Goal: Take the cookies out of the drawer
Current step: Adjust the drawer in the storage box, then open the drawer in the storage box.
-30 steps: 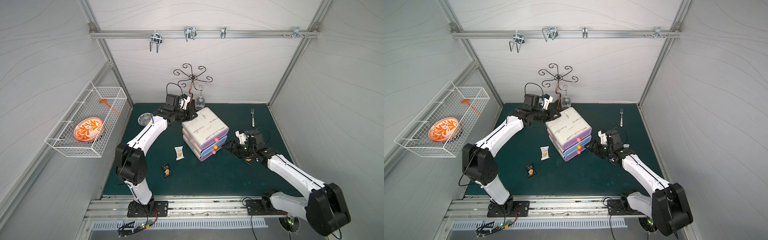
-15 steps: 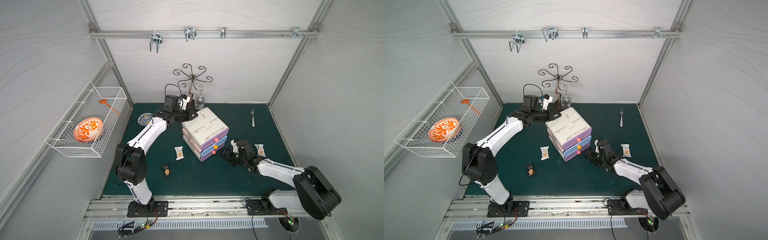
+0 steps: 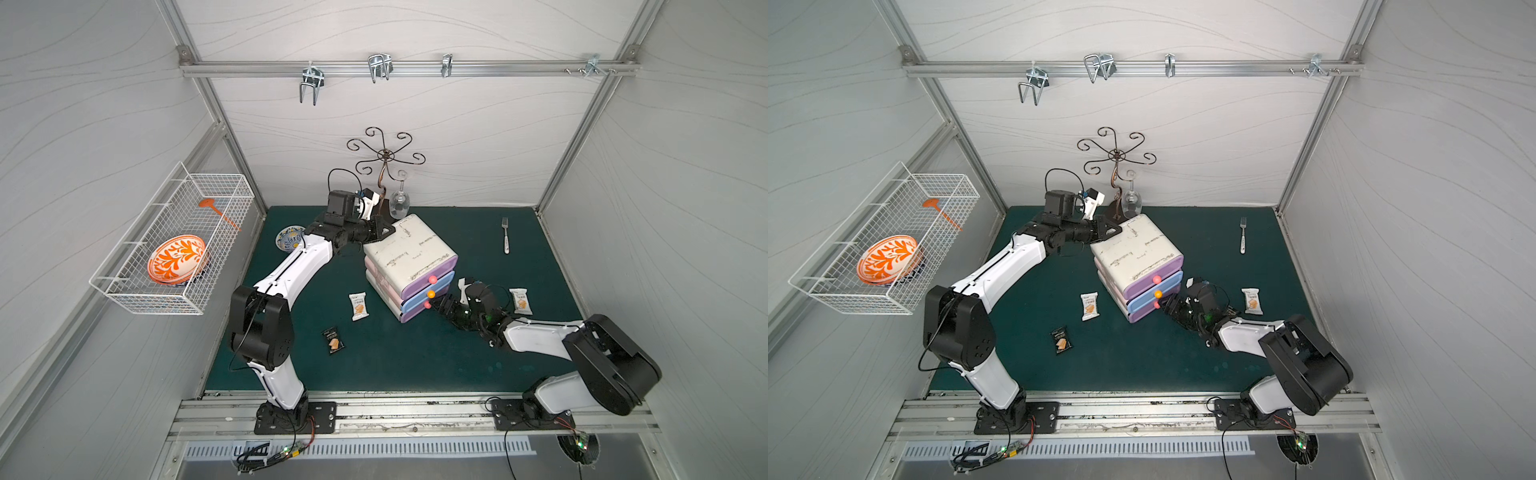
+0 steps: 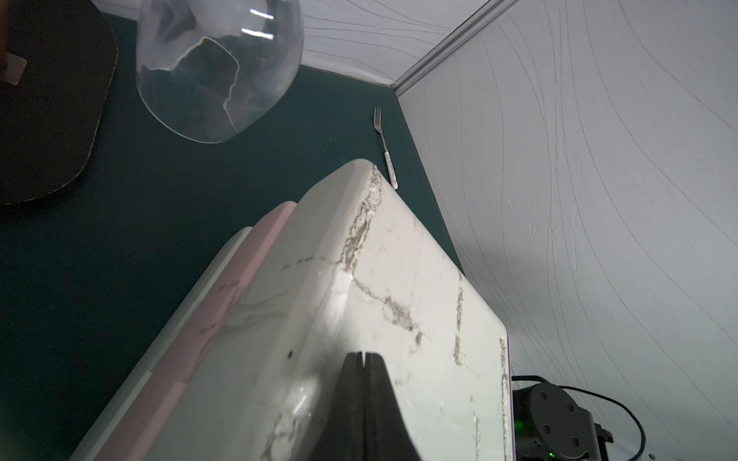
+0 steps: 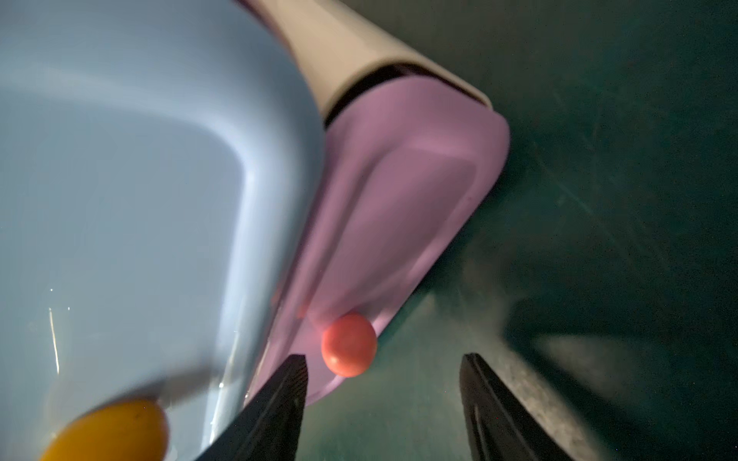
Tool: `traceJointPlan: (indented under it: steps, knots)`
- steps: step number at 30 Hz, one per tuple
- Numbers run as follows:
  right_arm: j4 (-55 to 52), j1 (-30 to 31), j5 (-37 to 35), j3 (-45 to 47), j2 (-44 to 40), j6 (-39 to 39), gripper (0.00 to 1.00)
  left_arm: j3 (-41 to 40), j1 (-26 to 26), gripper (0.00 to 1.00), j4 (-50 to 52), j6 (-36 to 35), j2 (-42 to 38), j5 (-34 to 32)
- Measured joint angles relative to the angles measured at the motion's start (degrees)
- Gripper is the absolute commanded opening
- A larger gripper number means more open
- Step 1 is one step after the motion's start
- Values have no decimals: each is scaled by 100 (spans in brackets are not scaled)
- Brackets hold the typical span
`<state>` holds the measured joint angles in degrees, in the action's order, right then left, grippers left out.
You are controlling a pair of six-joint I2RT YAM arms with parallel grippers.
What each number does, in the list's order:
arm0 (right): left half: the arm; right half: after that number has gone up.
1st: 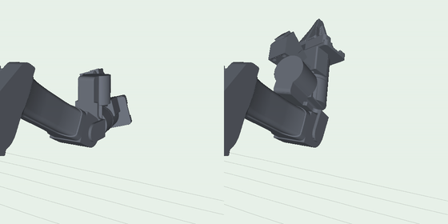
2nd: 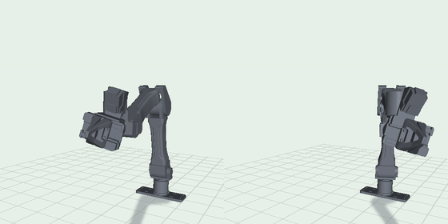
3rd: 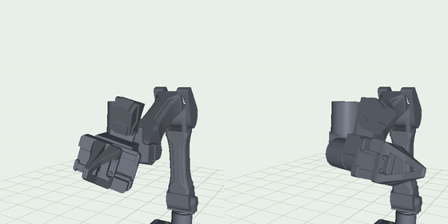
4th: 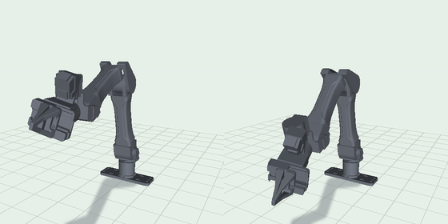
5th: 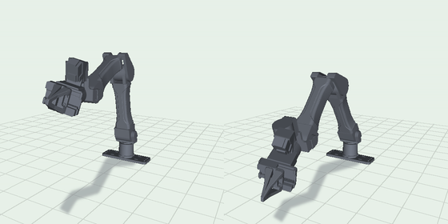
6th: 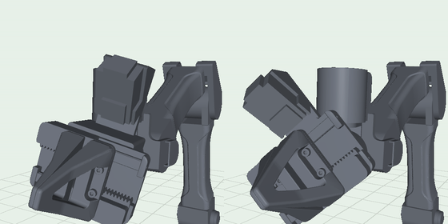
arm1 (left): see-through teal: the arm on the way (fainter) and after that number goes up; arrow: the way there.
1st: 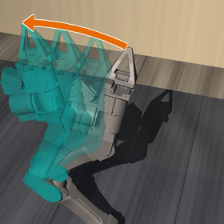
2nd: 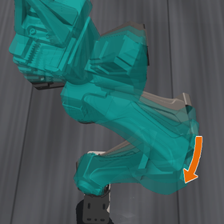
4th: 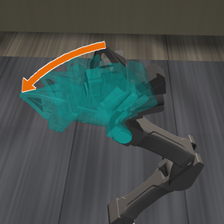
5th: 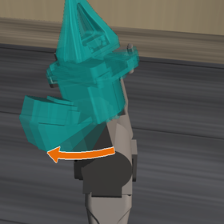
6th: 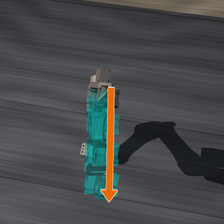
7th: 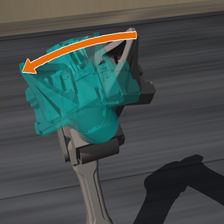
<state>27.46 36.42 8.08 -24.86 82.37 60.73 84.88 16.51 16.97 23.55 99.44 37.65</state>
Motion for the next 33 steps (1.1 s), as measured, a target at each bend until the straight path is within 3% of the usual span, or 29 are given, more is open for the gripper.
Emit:
traceJointPlan:
  steps: [13, 33]
  knots:
    - [-614, 66, 9, -487, -166, -175, 68, -24, -55, 1, -57, 0, 0, 57]
    - [-313, 350, -15, -280, 92, -57, 62, -26, -72, 1, -59, 2, 4, 74]
